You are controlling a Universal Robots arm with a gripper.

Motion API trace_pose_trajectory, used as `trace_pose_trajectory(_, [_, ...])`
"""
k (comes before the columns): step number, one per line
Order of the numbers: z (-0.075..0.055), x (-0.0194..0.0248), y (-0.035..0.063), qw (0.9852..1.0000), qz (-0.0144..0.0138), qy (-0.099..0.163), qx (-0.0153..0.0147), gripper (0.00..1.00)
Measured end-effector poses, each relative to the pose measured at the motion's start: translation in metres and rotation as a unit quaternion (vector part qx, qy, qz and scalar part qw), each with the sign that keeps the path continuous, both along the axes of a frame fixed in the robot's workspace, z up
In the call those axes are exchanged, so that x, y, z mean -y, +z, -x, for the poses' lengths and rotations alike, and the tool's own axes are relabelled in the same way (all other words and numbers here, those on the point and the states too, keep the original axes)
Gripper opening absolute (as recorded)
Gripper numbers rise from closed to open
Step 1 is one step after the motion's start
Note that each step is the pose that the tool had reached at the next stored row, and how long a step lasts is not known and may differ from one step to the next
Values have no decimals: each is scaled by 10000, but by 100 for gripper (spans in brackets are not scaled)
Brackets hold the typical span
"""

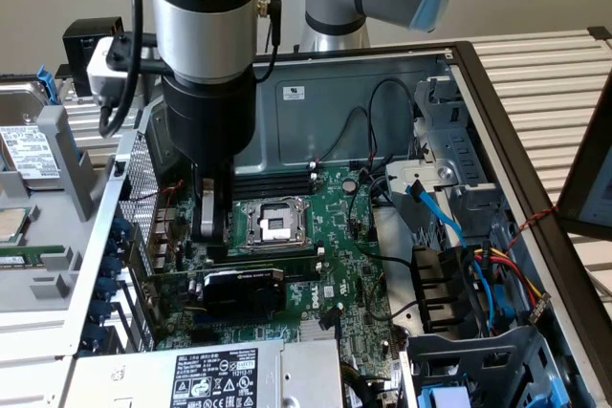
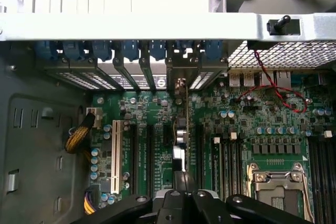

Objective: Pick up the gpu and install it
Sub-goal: 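Press down on the gpu until it lock into place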

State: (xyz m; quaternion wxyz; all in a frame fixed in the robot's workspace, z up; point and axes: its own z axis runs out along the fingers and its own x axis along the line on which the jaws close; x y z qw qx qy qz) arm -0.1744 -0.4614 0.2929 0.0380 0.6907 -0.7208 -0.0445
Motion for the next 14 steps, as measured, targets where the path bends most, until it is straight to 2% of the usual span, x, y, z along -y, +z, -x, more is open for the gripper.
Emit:
trace_pose_trajectory(2, [28, -20, -12, 10000, 20, 0, 34, 11])
trace_pose_trajectory(7, [77, -60, -38, 9998, 40, 0, 182, 11])
trace_pose_trajectory(8, [92, -64, -44, 9998, 46, -1, 204, 11])
trace_pose_trajectory(14, [201, -76, -106, 9996, 75, -4, 281, 11])
